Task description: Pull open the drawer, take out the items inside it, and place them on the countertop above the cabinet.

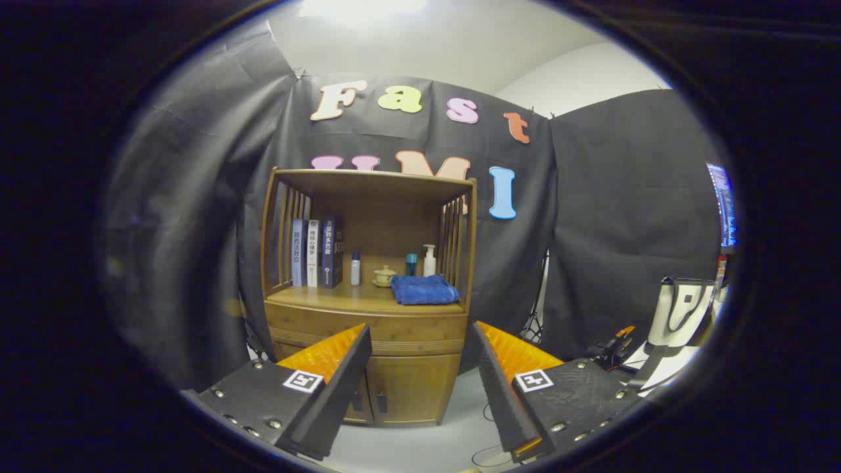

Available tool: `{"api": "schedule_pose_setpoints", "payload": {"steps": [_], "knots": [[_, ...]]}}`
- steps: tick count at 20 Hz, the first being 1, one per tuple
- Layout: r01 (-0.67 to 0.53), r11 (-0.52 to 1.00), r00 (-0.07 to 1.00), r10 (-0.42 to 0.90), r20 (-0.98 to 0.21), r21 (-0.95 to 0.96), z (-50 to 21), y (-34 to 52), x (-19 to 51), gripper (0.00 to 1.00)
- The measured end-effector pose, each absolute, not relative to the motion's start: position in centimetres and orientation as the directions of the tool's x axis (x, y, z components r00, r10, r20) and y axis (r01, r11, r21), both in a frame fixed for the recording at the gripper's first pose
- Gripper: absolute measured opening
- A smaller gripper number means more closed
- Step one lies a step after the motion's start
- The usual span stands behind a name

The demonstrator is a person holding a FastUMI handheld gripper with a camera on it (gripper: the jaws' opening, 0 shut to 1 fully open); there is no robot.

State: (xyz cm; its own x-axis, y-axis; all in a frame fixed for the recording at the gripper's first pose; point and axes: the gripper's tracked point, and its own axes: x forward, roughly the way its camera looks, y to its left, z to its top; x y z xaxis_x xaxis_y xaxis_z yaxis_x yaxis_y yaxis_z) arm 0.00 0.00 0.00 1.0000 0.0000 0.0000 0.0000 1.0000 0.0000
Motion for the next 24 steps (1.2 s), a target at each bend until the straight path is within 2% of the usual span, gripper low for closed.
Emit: {"api": "schedule_pose_setpoints", "payload": {"steps": [10,17,24], "knots": [[0.041,0.999,0.996,-0.042,0.084,0.013,1.5,0.1,1.8,0.91],[0.022,0.999,0.995,-0.024,0.102,0.024,1.7,0.9,2.8,0.91],[0.084,0.996,0.987,-0.088,0.132,0.028,2.1,-0.3,4.1,0.91]]}}
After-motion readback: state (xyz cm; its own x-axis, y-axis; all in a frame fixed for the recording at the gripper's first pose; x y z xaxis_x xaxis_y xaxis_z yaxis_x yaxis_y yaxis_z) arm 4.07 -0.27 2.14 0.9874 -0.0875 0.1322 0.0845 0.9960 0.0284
